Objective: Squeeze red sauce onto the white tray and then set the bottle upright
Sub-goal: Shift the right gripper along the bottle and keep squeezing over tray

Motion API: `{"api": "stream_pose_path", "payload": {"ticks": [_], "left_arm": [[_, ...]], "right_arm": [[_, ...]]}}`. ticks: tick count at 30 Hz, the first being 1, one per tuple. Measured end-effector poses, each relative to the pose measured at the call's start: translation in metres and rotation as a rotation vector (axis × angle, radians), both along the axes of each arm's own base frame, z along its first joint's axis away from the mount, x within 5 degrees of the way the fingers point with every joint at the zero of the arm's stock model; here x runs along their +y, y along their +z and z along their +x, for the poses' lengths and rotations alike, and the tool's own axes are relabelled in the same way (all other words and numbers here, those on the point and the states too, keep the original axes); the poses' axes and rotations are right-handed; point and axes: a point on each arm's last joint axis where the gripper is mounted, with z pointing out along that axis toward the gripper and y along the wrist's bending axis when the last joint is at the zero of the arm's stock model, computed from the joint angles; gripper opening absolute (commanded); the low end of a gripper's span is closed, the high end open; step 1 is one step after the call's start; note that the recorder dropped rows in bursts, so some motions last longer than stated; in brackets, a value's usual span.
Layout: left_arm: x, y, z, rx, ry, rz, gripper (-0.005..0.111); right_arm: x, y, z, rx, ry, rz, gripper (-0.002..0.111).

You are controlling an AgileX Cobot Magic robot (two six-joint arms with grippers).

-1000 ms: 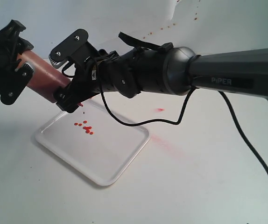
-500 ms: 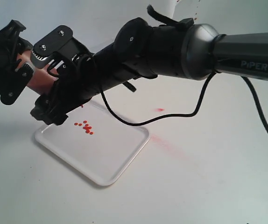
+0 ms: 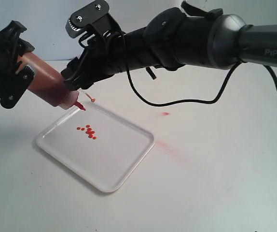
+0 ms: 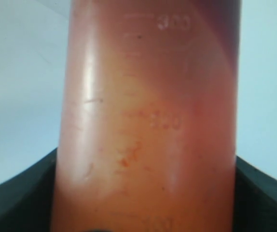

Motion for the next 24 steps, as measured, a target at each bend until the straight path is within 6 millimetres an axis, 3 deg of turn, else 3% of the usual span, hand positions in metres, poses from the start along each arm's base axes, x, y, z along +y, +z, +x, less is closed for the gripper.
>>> {"api": "stream_pose_path", "payload": {"ticks": [4,13,16,18,20,24], "left_arm": [[0.000,0.000,0.000,0.000,0.000,0.000,0.000],[0.000,0.000,0.000,-0.001,-0.005,0.008,0.000],[0.000,0.000,0.000,-0.001,-0.007,0.011,0.000],[0.000,0.000,0.000,-0.001,-0.007,0.011,0.000],[0.000,0.000,0.000,-0.001,-0.008,0.013,0.000],[0.000,0.000,0.000,-0.001,-0.008,0.013,0.000]], "right_arm": [[0.000,-0.005,0.004,-0.020,-0.023,-0.011,0.063],[0.009,-0.056,0.009,0.060,0.006,-0.088,0.064],[0.010,-0.058,0.007,0.027,0.031,-0.111,0.074],[0.013,-0.057,0.005,-0.031,0.075,-0.146,0.092],[0.021,-0.057,-0.002,-0.108,0.129,-0.185,0.101],[0.043,-0.053,-0.016,-0.210,0.111,-0.200,0.102]]}}
